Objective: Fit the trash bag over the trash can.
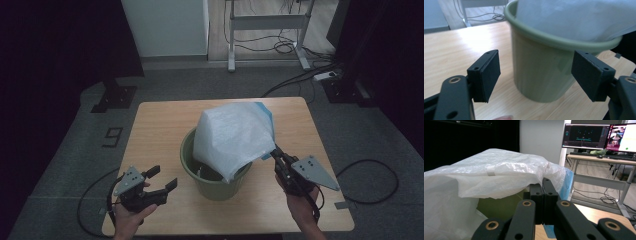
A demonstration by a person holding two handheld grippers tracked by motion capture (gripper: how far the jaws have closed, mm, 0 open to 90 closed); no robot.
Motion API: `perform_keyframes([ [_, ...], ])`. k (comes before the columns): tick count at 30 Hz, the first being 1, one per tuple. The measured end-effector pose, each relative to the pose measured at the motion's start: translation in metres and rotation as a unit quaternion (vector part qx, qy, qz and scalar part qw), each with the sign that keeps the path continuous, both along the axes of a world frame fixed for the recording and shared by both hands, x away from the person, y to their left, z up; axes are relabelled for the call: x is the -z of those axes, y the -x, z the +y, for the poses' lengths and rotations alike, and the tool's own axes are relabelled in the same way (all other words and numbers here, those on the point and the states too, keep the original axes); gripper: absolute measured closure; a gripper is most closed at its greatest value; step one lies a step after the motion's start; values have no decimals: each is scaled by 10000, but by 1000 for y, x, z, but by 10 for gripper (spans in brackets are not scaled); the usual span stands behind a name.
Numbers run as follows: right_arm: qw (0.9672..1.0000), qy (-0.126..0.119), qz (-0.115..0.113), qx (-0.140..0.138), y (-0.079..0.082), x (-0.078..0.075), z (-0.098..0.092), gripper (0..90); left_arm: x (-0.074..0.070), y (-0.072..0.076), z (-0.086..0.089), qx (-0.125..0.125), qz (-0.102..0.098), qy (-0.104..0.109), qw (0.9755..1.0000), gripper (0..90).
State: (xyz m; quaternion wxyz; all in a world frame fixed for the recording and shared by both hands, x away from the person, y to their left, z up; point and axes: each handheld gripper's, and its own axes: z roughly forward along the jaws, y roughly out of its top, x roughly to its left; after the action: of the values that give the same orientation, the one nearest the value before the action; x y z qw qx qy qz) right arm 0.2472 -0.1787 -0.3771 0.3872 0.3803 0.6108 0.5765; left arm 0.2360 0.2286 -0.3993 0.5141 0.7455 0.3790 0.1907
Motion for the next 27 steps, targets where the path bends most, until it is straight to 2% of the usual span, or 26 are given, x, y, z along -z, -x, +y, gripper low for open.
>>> perform_keyframes([
  [4, 10000, 52, 21, -16, 0, -2, 2, 882, -9, 0, -9, 92, -87, -22, 9999, 221],
  [8, 9999, 105, 96, -20, -1, -1, 3, 881, -18, 2, -20, 159, -124, 70, 9998, 214],
  [14, 9997, 146, 191, -10, -3, 2, 4, 881, -25, 6, -37, 35, -129, -26, 9999, 197],
  [18, 9996, 167, 217, 2, -3, 1, 4, 879, -25, 7, -44, 51, -117, -33, 9999, 195],
  [27, 9994, 202, 290, 20, -5, 1, 4, 878, -34, 18, -70, 375, -329, -202, 9985, 171],
])
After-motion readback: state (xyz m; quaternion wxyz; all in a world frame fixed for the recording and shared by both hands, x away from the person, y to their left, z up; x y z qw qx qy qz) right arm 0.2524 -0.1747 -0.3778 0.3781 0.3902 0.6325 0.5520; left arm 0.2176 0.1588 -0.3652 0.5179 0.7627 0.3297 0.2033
